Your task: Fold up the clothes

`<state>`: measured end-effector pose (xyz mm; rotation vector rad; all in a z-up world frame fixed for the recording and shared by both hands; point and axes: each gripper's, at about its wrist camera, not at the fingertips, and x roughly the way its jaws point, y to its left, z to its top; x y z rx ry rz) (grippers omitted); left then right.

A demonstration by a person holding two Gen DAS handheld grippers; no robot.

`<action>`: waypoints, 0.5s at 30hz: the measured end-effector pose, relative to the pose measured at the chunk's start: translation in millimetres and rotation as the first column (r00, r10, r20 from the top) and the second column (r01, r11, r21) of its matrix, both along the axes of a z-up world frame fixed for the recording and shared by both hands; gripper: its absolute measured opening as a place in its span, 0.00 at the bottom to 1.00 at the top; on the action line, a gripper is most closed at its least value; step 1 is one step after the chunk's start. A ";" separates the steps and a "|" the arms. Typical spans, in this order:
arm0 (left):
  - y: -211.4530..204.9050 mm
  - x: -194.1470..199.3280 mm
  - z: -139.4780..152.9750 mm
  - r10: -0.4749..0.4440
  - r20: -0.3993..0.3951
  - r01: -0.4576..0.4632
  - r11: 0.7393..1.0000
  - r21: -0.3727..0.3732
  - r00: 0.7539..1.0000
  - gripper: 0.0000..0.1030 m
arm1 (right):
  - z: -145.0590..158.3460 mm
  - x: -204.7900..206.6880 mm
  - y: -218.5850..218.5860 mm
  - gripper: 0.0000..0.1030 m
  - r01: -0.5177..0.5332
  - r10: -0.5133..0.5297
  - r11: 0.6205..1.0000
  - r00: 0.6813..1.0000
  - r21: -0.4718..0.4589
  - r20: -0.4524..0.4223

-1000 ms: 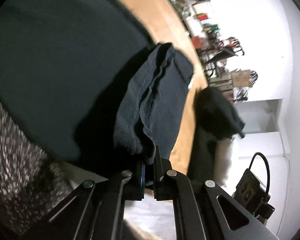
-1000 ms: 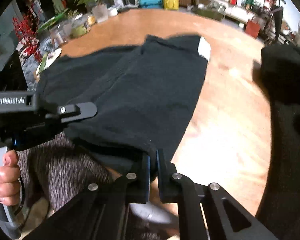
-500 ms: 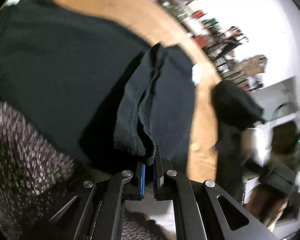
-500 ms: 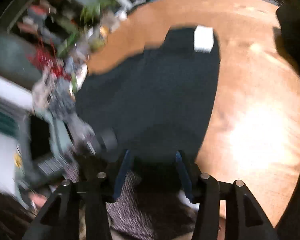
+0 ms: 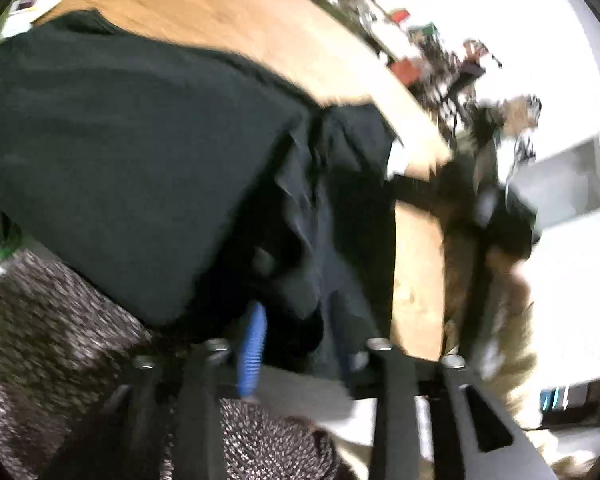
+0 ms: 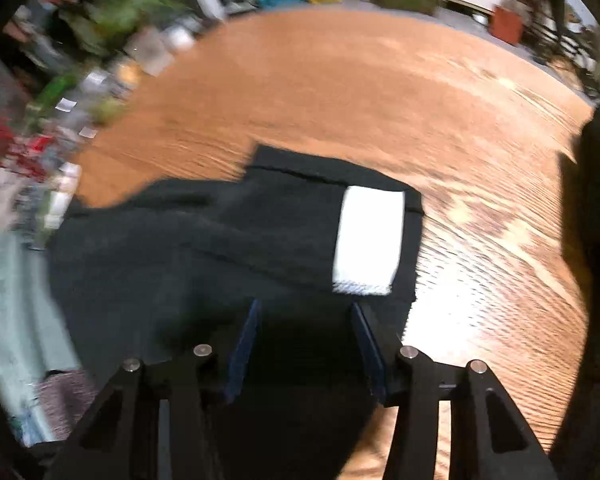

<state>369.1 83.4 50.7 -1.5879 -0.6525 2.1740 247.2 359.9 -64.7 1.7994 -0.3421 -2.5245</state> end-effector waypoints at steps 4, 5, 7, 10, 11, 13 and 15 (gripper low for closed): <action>-23.3 -5.3 14.6 0.037 -0.096 -0.050 0.990 -0.135 0.995 0.47 | 11.6 23.6 14.9 0.54 0.009 -0.012 0.997 0.999 -0.075 -0.033; -19.9 -4.6 19.2 -0.004 -0.136 -0.021 0.983 -0.181 0.991 0.47 | 14.9 33.6 22.8 0.54 0.026 -0.031 0.993 0.999 -0.116 -0.042; -6.1 1.6 27.4 -0.122 -0.221 0.062 0.963 -0.262 0.968 0.47 | 15.9 49.0 34.3 0.54 0.058 -0.063 0.980 0.998 -0.188 -0.025; 38.5 23.7 29.8 -0.366 -0.344 0.212 0.887 -0.411 0.865 0.47 | 2.2 78.1 45.0 0.55 0.096 -0.081 0.947 0.995 -0.306 0.060; 54.9 34.1 26.7 -0.458 -0.373 0.252 0.839 -0.483 0.807 0.47 | -3.5 88.2 43.4 0.55 0.100 -0.074 0.935 0.993 -0.340 0.090; 75.6 48.9 18.4 -0.584 -0.395 0.290 0.752 -0.592 0.709 0.47 | -13.1 108.8 36.8 0.55 0.112 -0.057 0.901 0.988 -0.420 0.141; 85.6 61.8 8.2 -0.661 -0.395 0.294 0.684 -0.668 0.638 0.47 | -21.1 128.1 30.8 0.55 0.132 -0.045 0.862 0.982 -0.490 0.185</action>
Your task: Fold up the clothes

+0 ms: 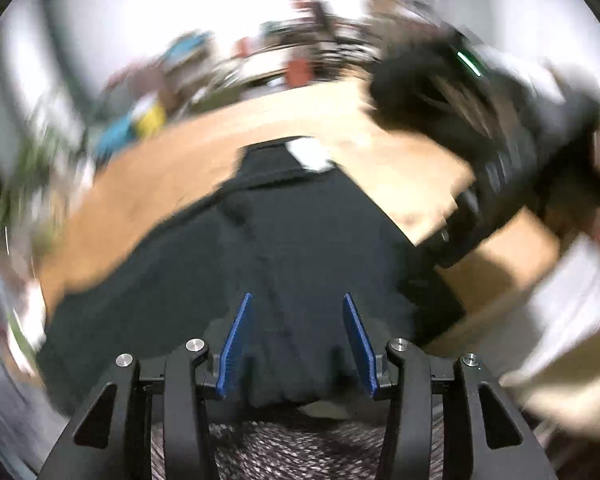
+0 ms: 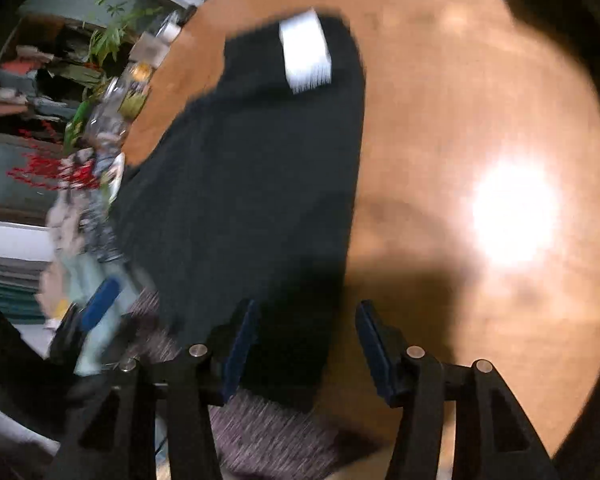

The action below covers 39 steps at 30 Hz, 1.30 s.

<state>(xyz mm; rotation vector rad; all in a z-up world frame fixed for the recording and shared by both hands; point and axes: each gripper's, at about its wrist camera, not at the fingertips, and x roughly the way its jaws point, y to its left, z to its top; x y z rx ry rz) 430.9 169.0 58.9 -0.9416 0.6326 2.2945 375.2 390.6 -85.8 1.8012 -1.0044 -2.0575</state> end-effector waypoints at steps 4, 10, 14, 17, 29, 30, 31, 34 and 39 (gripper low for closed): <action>19.8 25.9 -20.5 -0.146 -0.132 0.124 0.979 -0.162 0.981 0.47 | -13.0 30.9 -14.6 0.55 0.043 -0.037 0.995 0.997 -0.088 0.061; 29.2 54.2 -39.4 -0.304 -0.294 0.197 0.918 -0.343 0.906 0.47 | -24.3 34.6 -19.3 0.56 0.187 -0.170 0.970 0.979 -0.154 0.116; 24.5 72.4 -42.7 -0.374 -0.341 0.230 0.889 -0.395 0.862 0.47 | -34.9 35.8 -11.2 0.55 0.296 -0.257 0.928 0.948 -0.225 0.188; 27.1 83.4 -44.7 -0.412 -0.321 0.283 0.881 -0.378 0.853 0.47 | -37.6 37.1 -11.5 0.36 0.330 -0.291 0.917 0.938 -0.222 0.189; 69.1 75.8 -43.2 -0.293 -0.421 0.169 0.937 -0.307 0.858 0.54 | 15.6 38.5 -6.6 0.13 0.269 -0.275 0.910 0.961 -0.316 0.027; 73.8 71.3 -46.8 -0.295 -0.409 0.173 0.935 -0.310 0.863 0.54 | 16.8 39.1 -5.2 0.13 0.266 -0.273 0.905 0.962 -0.331 0.025; 78.1 67.5 -50.0 -0.294 -0.399 0.173 0.934 -0.312 0.869 0.54 | 18.5 38.5 -4.0 0.13 0.263 -0.272 0.904 0.962 -0.337 0.020; 84.1 54.9 -55.4 -0.254 -0.367 0.147 0.944 -0.295 0.895 0.08 | 24.2 35.6 -2.2 0.17 0.249 -0.264 0.911 0.965 -0.330 0.002; 60.1 9.8 -33.1 -0.068 -0.134 0.061 0.996 -0.058 0.989 0.08 | 40.4 41.8 23.6 0.62 0.298 -0.313 0.934 0.949 -0.199 -0.046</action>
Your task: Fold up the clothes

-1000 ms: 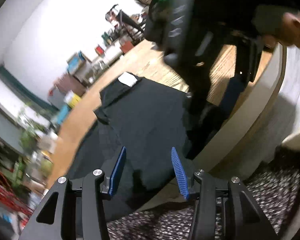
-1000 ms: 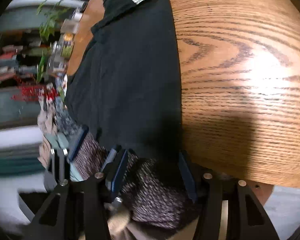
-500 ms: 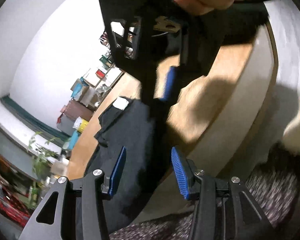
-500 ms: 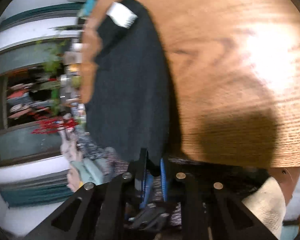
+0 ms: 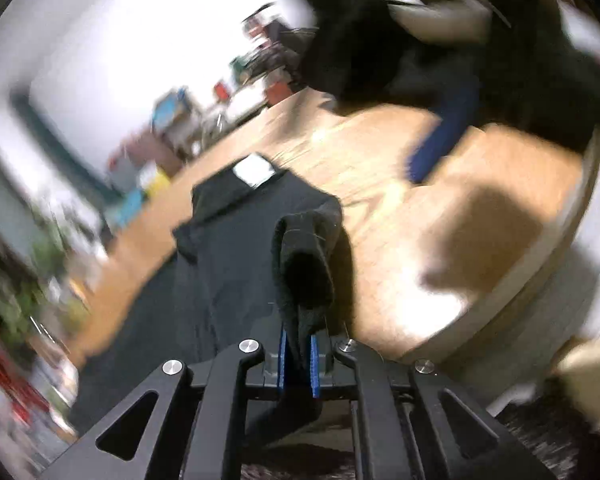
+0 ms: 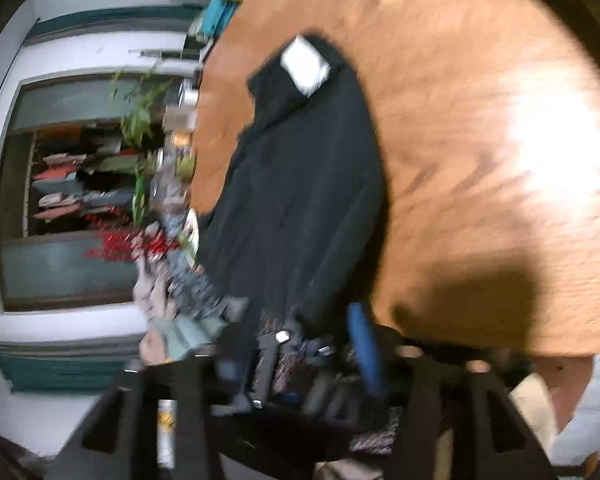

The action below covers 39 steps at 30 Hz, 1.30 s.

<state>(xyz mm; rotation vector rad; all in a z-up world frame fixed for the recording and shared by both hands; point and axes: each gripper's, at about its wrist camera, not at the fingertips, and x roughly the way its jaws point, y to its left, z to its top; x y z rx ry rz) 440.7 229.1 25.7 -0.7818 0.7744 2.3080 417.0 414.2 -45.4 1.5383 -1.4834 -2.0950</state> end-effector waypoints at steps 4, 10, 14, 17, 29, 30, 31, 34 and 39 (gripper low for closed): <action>-12.1 -9.2 16.7 0.059 0.062 -0.066 0.992 0.106 0.996 0.08 | 5.9 -30.3 18.7 0.66 0.000 0.001 0.991 1.000 0.136 -0.006; -20.5 -6.1 30.0 0.118 0.088 -0.133 0.973 0.189 0.989 0.08 | -5.5 -102.3 16.6 0.68 -0.046 0.045 0.987 0.999 0.154 0.010; -26.2 -5.8 37.1 0.154 0.097 -0.173 0.957 0.234 0.983 0.08 | -11.4 -136.0 14.8 0.68 -0.093 0.082 0.971 0.995 0.219 0.056; -31.2 -1.0 41.9 0.183 0.106 -0.206 0.940 0.271 0.977 0.08 | -18.0 -152.4 19.1 0.61 -0.082 0.071 0.973 0.996 0.217 0.062; -125.2 -7.4 51.5 0.315 0.322 -0.450 0.661 0.600 0.893 0.08 | 70.1 -169.6 -32.5 0.14 -0.150 0.198 0.896 0.977 0.418 -0.074; -137.7 -8.4 51.1 0.334 0.338 -0.475 0.629 0.615 0.880 0.08 | 80.4 -178.1 -48.1 0.14 -0.167 0.227 0.885 0.970 0.434 -0.090; -150.2 -9.4 50.8 0.352 0.354 -0.499 0.596 0.629 0.866 0.08 | 89.1 -186.9 -63.4 0.14 -0.184 0.255 0.877 0.961 0.444 -0.104; -182.2 -11.1 47.8 0.397 0.388 -0.553 0.522 0.650 0.832 0.08 | 102.5 -208.0 -104.1 0.15 -0.245 0.337 0.864 0.931 0.440 -0.143; -225.7 -25.3 20.8 0.464 0.507 -0.684 0.409 0.605 0.726 0.08 | 102.2 -245.9 -166.7 0.54 -0.327 0.424 0.854 0.888 0.405 -0.179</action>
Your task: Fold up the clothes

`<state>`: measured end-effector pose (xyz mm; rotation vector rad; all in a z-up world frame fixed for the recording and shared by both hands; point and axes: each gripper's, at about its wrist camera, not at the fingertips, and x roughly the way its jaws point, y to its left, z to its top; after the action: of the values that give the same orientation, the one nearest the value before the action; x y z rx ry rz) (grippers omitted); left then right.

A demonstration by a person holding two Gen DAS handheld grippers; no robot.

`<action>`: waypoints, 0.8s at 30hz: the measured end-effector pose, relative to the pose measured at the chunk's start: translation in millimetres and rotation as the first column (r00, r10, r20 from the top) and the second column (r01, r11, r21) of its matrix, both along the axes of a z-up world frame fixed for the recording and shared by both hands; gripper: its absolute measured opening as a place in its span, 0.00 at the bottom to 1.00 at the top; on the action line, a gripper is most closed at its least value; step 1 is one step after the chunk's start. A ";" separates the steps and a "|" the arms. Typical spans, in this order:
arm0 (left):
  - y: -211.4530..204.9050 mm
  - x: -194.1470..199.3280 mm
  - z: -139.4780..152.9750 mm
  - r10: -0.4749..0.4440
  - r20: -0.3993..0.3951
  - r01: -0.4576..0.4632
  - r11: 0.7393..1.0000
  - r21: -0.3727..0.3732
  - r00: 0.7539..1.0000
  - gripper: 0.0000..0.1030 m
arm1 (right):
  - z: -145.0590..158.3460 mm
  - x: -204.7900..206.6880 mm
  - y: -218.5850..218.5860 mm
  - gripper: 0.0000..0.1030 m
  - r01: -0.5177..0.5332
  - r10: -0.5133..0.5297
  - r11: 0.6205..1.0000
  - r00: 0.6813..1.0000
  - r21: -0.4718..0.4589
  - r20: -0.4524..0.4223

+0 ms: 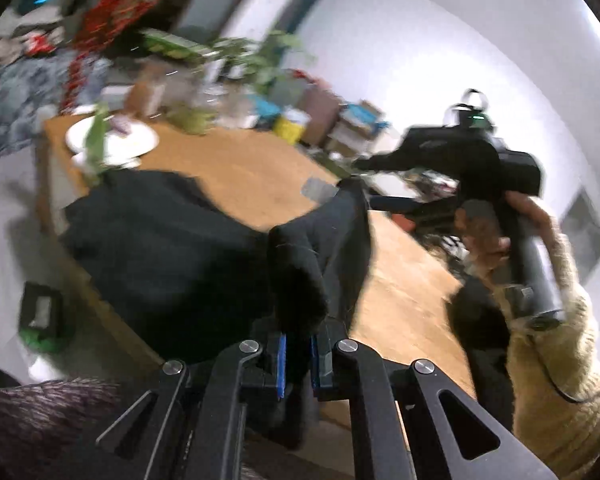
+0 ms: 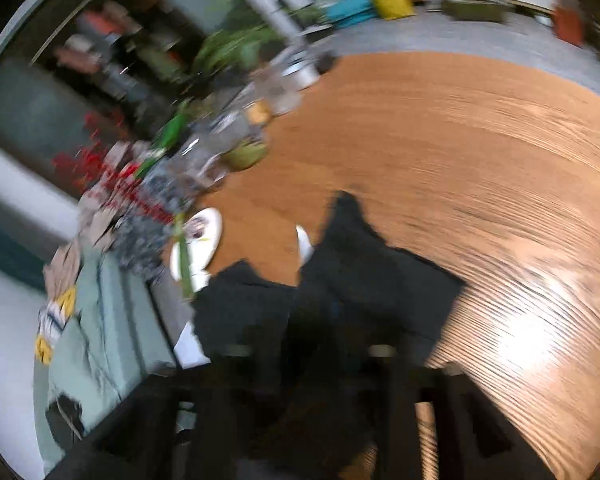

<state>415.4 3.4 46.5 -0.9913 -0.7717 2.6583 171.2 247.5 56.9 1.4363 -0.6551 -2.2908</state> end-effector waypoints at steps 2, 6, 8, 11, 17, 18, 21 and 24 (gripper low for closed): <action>-17.4 -5.7 -10.8 0.048 0.048 -0.049 0.999 0.023 0.998 0.08 | -6.1 -7.1 -7.6 0.59 0.004 -0.004 0.999 1.000 -0.045 0.021; -42.1 -15.1 -30.1 0.106 0.142 -0.114 0.992 0.048 0.984 0.08 | -18.7 5.2 4.6 0.65 0.018 -0.017 1.000 0.999 -0.026 0.040; -46.3 -18.1 -37.9 0.108 0.186 -0.119 0.992 0.047 0.977 0.14 | -32.4 16.5 12.8 0.67 0.021 -0.024 0.999 0.997 0.035 0.074; -52.5 -22.7 -49.6 0.110 0.251 -0.125 0.991 0.045 0.962 0.54 | -64.2 32.7 22.7 0.67 0.005 -0.021 0.996 0.986 0.093 0.166; -81.4 6.5 -10.9 0.156 0.072 -0.151 0.986 -0.077 0.985 0.66 | -115.7 50.4 24.9 0.64 -0.033 0.035 0.999 0.949 -0.012 0.315; -80.4 14.6 0.6 0.168 0.017 -0.164 0.973 -0.163 0.986 0.67 | -119.9 51.8 21.6 0.64 -0.045 0.054 0.998 0.944 -0.035 0.325; -55.6 40.3 20.6 0.100 -0.167 -0.163 0.893 -0.420 0.981 0.69 | -134.3 55.0 6.8 0.65 -0.085 0.114 0.992 0.925 -0.097 0.362; -8.3 61.1 18.7 -0.064 -0.285 -0.142 0.749 -0.647 0.956 0.71 | -138.0 51.7 -4.1 0.61 -0.061 0.111 0.988 0.921 -0.144 0.374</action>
<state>476.5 -4.8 65.2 -0.6576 0.2661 3.0740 222.9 243.4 -81.2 1.8261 -0.8157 -1.8762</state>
